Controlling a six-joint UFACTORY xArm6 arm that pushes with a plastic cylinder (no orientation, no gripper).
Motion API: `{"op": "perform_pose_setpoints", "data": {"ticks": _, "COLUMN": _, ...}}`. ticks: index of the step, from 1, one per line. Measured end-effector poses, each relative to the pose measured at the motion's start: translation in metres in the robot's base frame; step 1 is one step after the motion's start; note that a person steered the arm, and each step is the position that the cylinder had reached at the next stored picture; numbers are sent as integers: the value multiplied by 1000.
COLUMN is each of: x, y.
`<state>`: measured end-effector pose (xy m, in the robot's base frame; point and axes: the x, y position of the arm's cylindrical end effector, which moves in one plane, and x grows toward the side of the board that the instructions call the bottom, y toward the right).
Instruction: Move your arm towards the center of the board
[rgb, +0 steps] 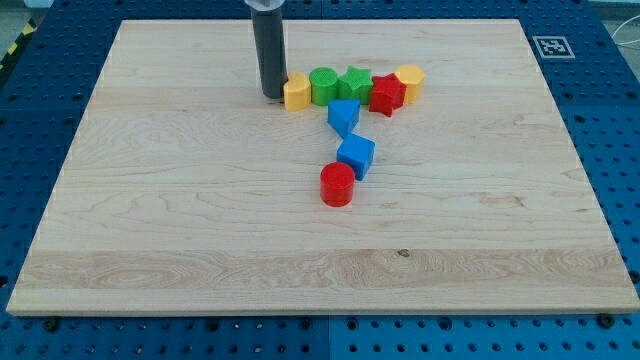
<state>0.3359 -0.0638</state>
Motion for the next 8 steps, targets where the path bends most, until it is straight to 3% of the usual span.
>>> {"op": "perform_pose_setpoints", "data": {"ticks": 3, "x": -45, "y": 11}}
{"op": "perform_pose_setpoints", "data": {"ticks": 8, "x": -40, "y": 151}}
